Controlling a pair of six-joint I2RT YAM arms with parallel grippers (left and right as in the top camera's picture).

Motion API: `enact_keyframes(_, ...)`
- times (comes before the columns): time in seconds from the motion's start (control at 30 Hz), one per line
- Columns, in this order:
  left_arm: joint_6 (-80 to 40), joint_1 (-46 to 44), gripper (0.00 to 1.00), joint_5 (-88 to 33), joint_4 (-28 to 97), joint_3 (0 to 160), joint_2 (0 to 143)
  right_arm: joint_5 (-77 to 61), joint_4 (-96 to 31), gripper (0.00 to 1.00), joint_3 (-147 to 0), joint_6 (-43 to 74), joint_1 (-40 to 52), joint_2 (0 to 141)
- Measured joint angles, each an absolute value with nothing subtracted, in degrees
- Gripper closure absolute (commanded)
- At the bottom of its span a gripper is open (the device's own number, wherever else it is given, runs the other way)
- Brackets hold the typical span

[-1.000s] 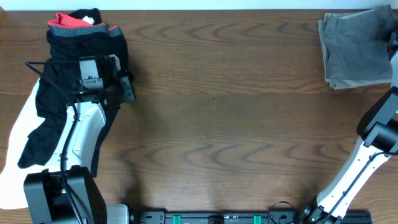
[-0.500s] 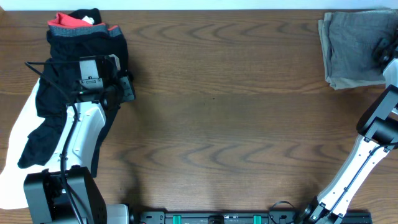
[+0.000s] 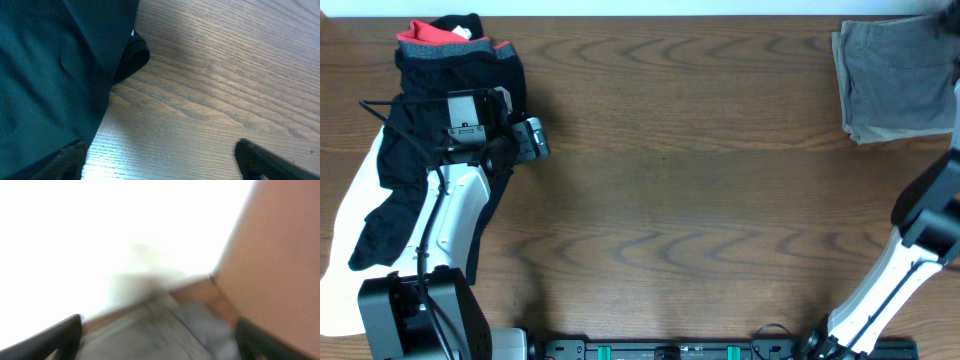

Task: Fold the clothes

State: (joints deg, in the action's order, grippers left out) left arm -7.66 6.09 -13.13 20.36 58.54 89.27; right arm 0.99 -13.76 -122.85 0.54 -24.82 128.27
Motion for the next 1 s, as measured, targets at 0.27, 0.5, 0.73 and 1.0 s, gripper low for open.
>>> enact_keyframes(0.27,-7.9,6.1,0.02,-13.1,20.3,58.5,89.3,-13.4,-18.6,0.01,-122.9,0.4,-16.2,112.5)
enact_keyframes(0.5,-7.9,6.1,0.02,-13.1,20.4,58.5,89.3,-25.0,-18.7,0.01,-122.9,0.4,-8.2,107.0)
enact_keyframes(0.73,-7.9,6.1,0.02,-13.1,20.3,58.5,89.3,-27.6,-22.6,0.01,-122.9,0.4,-4.9,106.8)
enact_keyframes(1.0,-8.2,6.1,0.02,-13.1,20.3,58.5,89.3,-27.9,-35.4,0.01,-122.9,0.4,-4.8,106.8)
